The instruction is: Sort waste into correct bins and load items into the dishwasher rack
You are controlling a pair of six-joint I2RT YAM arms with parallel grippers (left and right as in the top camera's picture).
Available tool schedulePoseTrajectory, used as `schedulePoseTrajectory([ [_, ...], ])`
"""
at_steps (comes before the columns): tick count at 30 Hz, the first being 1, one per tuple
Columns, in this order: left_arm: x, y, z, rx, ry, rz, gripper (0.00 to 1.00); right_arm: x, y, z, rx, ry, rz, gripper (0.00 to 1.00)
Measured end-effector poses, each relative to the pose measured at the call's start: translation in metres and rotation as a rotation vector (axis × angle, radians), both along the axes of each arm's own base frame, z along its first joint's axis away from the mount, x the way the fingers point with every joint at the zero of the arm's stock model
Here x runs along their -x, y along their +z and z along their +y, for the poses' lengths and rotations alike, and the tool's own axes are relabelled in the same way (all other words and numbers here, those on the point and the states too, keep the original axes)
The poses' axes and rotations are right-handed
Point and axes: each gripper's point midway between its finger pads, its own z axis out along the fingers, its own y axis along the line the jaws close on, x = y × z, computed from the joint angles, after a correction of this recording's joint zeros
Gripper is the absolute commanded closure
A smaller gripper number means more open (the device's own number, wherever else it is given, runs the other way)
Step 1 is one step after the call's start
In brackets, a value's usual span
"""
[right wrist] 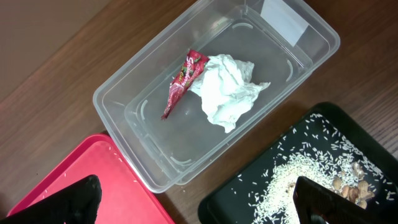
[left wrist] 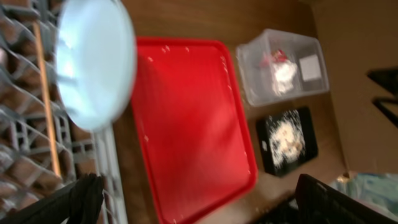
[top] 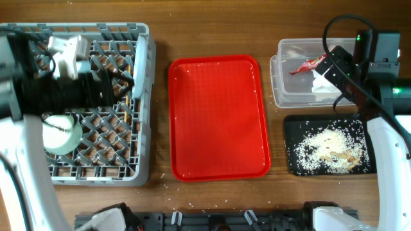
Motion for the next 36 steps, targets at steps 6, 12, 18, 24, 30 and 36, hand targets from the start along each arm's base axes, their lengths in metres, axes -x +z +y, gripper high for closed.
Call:
schedulePoseTrajectory([
  [6, 0.093, -0.037, -0.036, 0.051, -0.020, -0.067, 0.00, 0.000, 0.000, 0.000, 0.000, 0.000, -0.001, 0.00],
  [12, 0.116, -0.046, -0.034, -0.032, 0.007, -0.068, 0.00, 0.000, 0.000, 0.000, 0.000, 0.000, -0.001, 0.00],
  [18, 0.096, -0.059, -0.092, -0.094, -0.334, -0.362, 0.00, 0.000, 0.000, 0.000, 0.000, 0.000, -0.001, 0.00],
  [24, 0.071, -0.150, -0.097, -0.096, -0.293, -0.698, 0.00, 0.000, 0.000, 0.000, 0.000, 0.000, 0.000, 0.00],
  [30, 0.052, -0.167, -0.067, -0.016, 0.059, -0.732, 0.00, 0.000, 0.000, 0.000, 0.000, 0.000, -0.001, 0.00],
  [36, 0.042, -0.168, -0.026, -0.060, 0.290, -0.743, 0.00, 0.000, 0.000, 0.000, 0.000, 0.000, -0.001, 0.00],
])
